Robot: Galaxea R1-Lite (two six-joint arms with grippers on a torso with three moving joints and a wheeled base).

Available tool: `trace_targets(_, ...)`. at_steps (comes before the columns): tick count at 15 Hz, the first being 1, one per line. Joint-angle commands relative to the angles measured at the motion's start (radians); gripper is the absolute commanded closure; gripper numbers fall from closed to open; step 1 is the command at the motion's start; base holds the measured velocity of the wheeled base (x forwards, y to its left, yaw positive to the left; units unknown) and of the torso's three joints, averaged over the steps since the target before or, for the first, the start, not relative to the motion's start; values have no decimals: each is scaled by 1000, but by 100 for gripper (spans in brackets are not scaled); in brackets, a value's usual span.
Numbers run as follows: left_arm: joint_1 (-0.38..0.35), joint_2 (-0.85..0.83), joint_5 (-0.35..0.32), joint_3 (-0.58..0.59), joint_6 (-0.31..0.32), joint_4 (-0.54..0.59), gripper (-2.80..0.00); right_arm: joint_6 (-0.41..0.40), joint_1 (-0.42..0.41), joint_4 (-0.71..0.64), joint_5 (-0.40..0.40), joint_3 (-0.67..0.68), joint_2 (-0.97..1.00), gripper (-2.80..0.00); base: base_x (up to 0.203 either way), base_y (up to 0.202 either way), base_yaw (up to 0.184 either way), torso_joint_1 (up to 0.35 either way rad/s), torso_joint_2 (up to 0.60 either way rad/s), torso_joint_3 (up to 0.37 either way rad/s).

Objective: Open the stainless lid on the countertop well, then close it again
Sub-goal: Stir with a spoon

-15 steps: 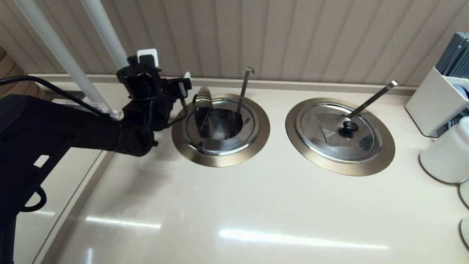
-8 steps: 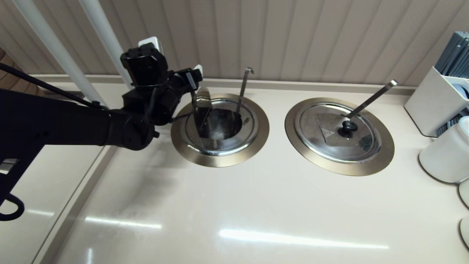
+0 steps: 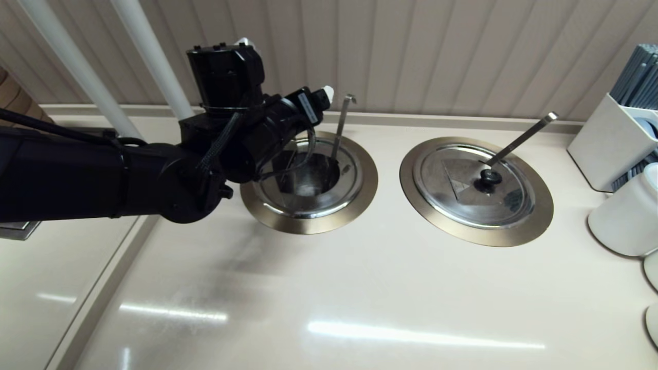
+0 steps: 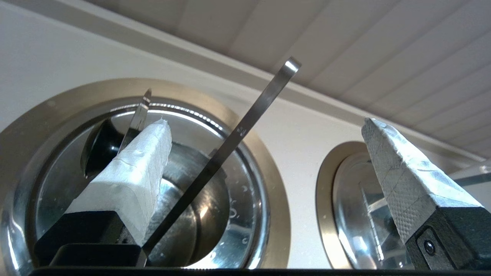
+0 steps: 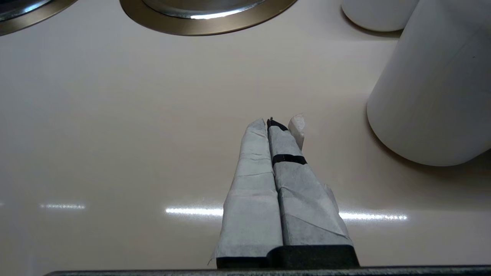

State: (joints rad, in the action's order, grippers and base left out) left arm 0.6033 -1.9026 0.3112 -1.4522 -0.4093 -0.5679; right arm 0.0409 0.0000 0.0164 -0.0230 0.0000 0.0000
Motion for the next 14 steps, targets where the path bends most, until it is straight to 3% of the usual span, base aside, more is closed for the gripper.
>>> trace_targets(1,6,-16,-3,6,1,11,-280,1,0,0,0,5,0,0,0,0,0,0,0,0)
trace_targets(3,6,-23,-12,5,12,51,-280,1,0,0,0,5,0,0,0,0,0,0,0,0)
trace_targets(5,-7,-47,-8,4,78,51,-280,1,0,0,0,5,0,0,0,0,0,0,0,0)
trace_targets(12,-52,-67,-1,-11,110,53,-280,1,0,0,1,5,0,0,0,0,0,0,0,0)
trace_targets(14,-62,-82,59,-35,145,54,-280,1,0,0,0,5,0,0,0,0,0,0,0,0)
